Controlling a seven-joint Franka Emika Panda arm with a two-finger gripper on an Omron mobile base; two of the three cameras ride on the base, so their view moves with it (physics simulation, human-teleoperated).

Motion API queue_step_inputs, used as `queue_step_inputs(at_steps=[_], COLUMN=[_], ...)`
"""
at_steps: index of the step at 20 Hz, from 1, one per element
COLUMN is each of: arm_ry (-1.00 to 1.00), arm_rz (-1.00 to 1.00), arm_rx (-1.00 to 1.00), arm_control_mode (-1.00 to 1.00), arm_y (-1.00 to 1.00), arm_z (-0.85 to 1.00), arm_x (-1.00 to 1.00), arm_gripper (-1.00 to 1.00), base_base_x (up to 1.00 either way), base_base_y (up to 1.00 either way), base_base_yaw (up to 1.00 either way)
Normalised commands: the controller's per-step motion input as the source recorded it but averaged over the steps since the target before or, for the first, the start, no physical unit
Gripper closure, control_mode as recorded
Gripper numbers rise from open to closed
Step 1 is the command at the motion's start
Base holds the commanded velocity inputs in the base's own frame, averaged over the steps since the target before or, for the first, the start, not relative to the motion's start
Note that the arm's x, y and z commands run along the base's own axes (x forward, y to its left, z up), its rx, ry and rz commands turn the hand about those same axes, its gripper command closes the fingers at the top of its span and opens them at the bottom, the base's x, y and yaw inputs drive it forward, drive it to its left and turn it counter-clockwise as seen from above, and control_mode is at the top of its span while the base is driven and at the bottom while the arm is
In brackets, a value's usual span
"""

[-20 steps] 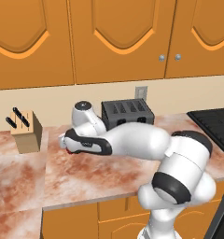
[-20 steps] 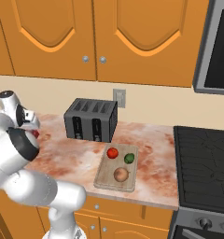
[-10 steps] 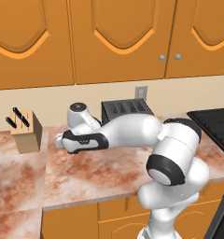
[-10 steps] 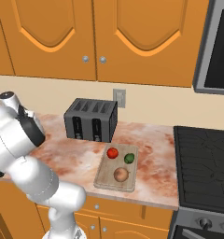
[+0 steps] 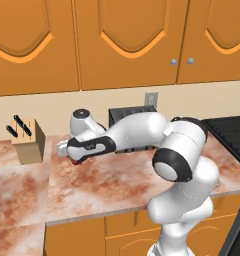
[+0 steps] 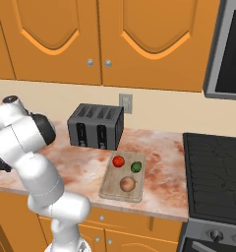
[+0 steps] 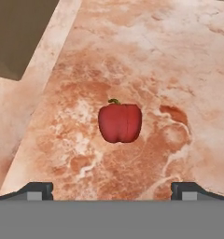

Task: Place the avocado, onion, tomato, and bell pepper on the cutting board.

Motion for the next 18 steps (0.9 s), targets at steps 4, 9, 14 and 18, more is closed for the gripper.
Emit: queue_step_inputs(at_steps=[4,9,14,18], arm_ry=[0.00,0.00,0.00,0.00], arm_rz=[0.00,0.00,0.00,0.00], arm_rx=[0.00,0.00,0.00,0.00], arm_control_mode=[-1.00,-1.00,-1.00,-1.00], arm_y=[0.00,0.00,0.01,0.05], arm_z=[-0.15,-0.14,-0.14,-0.14], arm_x=[0.23,0.17,0.11,0.12], arm_gripper=[-1.00,-1.00,-1.00,-1.00], base_base_x=[0.00,0.00,0.00,0.00], base_base_y=[0.00,0.00,0.00,0.00], base_base_yaw=[0.00,0.00,0.00,0.00])
